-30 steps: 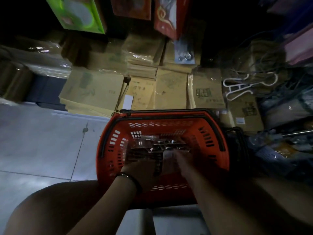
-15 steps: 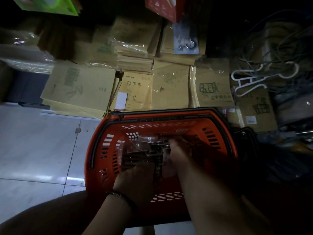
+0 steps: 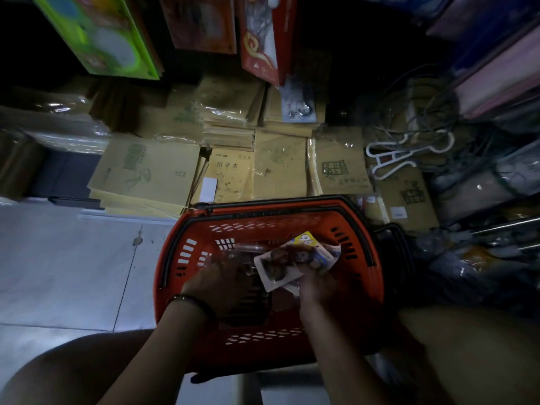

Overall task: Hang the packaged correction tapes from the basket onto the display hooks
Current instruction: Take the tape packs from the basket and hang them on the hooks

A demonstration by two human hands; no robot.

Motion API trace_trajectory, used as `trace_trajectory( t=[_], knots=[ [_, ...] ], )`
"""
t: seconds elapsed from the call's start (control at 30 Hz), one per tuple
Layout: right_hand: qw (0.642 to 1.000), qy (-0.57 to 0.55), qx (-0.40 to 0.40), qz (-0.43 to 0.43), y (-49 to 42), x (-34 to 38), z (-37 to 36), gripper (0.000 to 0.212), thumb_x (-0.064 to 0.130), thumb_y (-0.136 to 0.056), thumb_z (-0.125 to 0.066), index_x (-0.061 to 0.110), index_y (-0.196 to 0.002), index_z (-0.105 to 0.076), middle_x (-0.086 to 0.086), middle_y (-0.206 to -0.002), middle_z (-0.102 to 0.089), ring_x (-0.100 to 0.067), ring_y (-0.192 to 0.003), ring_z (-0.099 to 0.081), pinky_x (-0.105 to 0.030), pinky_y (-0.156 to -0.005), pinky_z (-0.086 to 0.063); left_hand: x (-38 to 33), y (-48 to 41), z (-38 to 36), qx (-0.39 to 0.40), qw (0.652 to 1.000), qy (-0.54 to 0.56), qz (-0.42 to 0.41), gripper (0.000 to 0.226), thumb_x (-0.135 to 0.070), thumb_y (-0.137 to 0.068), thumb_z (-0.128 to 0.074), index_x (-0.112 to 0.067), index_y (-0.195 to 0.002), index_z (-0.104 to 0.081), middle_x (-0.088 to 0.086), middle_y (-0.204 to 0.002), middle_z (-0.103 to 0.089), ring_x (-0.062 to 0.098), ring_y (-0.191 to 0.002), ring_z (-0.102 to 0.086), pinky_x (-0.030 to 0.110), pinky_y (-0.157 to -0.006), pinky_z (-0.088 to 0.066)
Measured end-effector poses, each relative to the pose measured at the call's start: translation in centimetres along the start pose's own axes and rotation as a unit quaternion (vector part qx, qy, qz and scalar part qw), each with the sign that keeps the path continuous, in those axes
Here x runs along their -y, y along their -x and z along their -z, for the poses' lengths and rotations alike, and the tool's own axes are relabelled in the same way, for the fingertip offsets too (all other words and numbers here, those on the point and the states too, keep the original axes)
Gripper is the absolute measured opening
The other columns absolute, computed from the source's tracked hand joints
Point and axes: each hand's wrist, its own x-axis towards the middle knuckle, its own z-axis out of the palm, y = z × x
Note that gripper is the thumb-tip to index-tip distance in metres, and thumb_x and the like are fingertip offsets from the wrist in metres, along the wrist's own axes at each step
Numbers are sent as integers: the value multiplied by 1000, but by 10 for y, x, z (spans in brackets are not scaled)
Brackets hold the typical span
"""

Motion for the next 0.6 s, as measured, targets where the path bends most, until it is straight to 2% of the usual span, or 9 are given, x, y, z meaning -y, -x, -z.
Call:
trace_trajectory(
  t=[0.03, 0.1, 0.17, 0.23, 0.3, 0.37, 0.43, 0.5, 0.6],
  knots=[
    [1000, -18, 8, 19, 7, -1, 7, 8, 11, -91, -75, 5, -91, -70, -9, -85, -67, -11, -63, -65, -9, -38, -37, -4, 4, 3, -15, 999, 28, -1, 42, -56, -97, -52, -35, -132, -62, -1, -126, -72, 21, -109, -71, 43, -95, -60],
    [997, -58, 17, 53, 31, 6, 21, 10, 11, -77, -82, 14, -79, -72, -5, -72, -71, -15, -58, -67, -20, -42, -47, -7, 14, 3, -70, 985, 152, 32, 26, -51, -98, -60, -32, -107, -74, -2, -111, -78, 19, -103, -72, 44, -96, -59],
    [992, -62, 55, 97, 50, 13, 31, 10, 17, -68, -81, 13, -76, -76, -1, -70, -75, -23, -69, -71, -32, -58, -57, -2, 21, 3, -127, 948, 278, 93, 34, -59, -87, -67, -27, -92, -78, 1, -99, -80, 23, -97, -74, 48, -96, -59],
    [982, -46, 118, 137, 68, 24, 44, 25, 23, -65, -78, 15, -88, -80, -9, -86, -79, -33, -86, -75, -50, -76, -59, 1, 28, 4, -146, 903, 390, 107, 54, -71, -78, -65, -23, -97, -82, 5, -101, -82, 28, -98, -75, 50, -96, -59],
    [967, -55, 190, 163, 83, 33, 58, 33, 21, -63, -76, 7, -93, -79, -17, -91, -78, -36, -86, -74, -50, -74, -57, -13, 46, 8, -76, 826, 550, 102, 59, -69, -91, -61, -18, -114, -82, 12, -114, -80, 33, -105, -76, 47, -97, -58],
    [955, -56, 235, 173, 101, 41, 70, 32, 19, -60, -75, 3, -88, -77, -16, -85, -74, -30, -79, -70, -44, -72, -52, -31, 71, 13, 39, 763, 641, 70, 68, -67, -100, -47, -13, -131, -75, 19, -131, -73, 39, -120, -70, 53, -103, -54],
    [947, -59, 253, 188, 120, 48, 80, 32, 22, -56, -75, 4, -82, -77, -14, -81, -72, -27, -78, -66, -42, -72, -49, -40, 99, 14, 115, 732, 670, 40, 70, -69, -99, -45, -15, -134, -73, 21, -139, -68, 43, -126, -66, 61, -103, -53],
    [943, -32, 253, 214, 140, 58, 89, 30, 24, -57, -76, 5, -80, -77, -12, -79, -73, -25, -77, -67, -40, -72, -49, -48, 124, 14, 149, 706, 692, -3, 61, -60, -99, -51, -15, -136, -71, 22, -142, -65, 47, -127, -64, 68, -103, -51],
    [926, -11, 262, 271, 176, 77, 103, 21, 24, -70, -75, 8, -84, -79, -12, -80, -77, -22, -77, -70, -37, -72, -51, -61, 153, 12, 109, 712, 692, -47, 51, -40, -98, -63, -14, -141, -65, 23, -143, -64, 48, -126, -65, 70, -98, -53]
  ],
)
